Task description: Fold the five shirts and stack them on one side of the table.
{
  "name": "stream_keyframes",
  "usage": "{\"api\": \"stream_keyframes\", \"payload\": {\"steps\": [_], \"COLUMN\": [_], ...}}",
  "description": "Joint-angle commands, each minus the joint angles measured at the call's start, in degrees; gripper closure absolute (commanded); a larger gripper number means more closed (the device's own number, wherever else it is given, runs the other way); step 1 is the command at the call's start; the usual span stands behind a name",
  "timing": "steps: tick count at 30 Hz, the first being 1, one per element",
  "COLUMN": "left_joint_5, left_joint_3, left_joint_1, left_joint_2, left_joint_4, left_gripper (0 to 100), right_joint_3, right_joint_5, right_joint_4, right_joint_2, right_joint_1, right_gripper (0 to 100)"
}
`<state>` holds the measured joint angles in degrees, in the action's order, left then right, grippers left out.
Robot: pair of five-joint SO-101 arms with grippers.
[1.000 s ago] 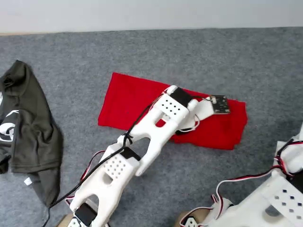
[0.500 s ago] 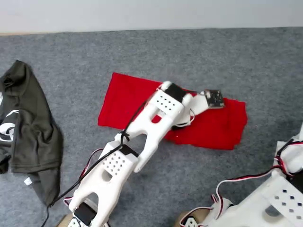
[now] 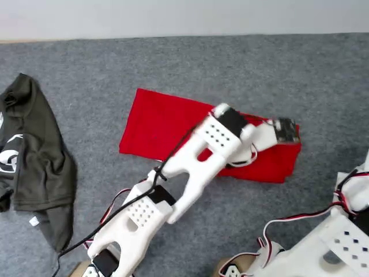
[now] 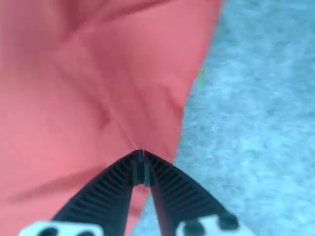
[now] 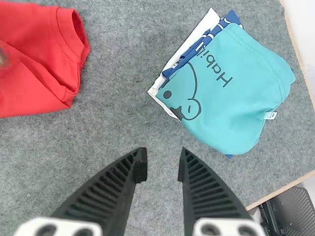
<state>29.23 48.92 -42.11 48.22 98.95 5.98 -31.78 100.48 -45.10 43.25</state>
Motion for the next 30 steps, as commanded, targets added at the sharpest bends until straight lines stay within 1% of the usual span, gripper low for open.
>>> {"api": "stream_keyframes", "payload": {"steps": [1, 6, 14, 17, 21, 26, 30], "left_joint_5": [-0.6, -0.5, -0.5, -0.8, -1.0, -1.2, -6.1], "left_joint_3": [-1.3, -1.0, 8.7, 15.5, 21.8, 22.3, 22.6], "left_joint_1": [0.7, 3.3, 3.7, 3.6, 3.5, 3.4, 5.5], "left_joint_2": [-0.2, 6.0, 10.7, 9.8, 7.3, 2.8, -0.1], "left_joint_4": [-3.2, -7.1, -2.5, 1.1, 1.6, 1.6, 1.6], "left_gripper": [100, 100, 100, 100, 100, 100, 100], "right_joint_3": [-0.4, -0.4, -0.4, -0.4, -0.4, -0.4, -0.4], "right_joint_5": [0.3, 0.3, 0.3, 0.2, 0.2, 0.2, 0.2], "right_joint_4": [2.1, 2.1, 2.1, 2.1, 2.1, 2.1, 2.0], "right_joint_2": [-0.8, -0.8, -0.8, -0.8, -0.8, -0.8, -0.7], "right_joint_1": [-0.6, -0.6, -0.6, -0.6, -0.6, -0.6, -0.6], "right_gripper": [89.0, 89.0, 89.0, 89.0, 89.0, 89.0, 89.0]}}
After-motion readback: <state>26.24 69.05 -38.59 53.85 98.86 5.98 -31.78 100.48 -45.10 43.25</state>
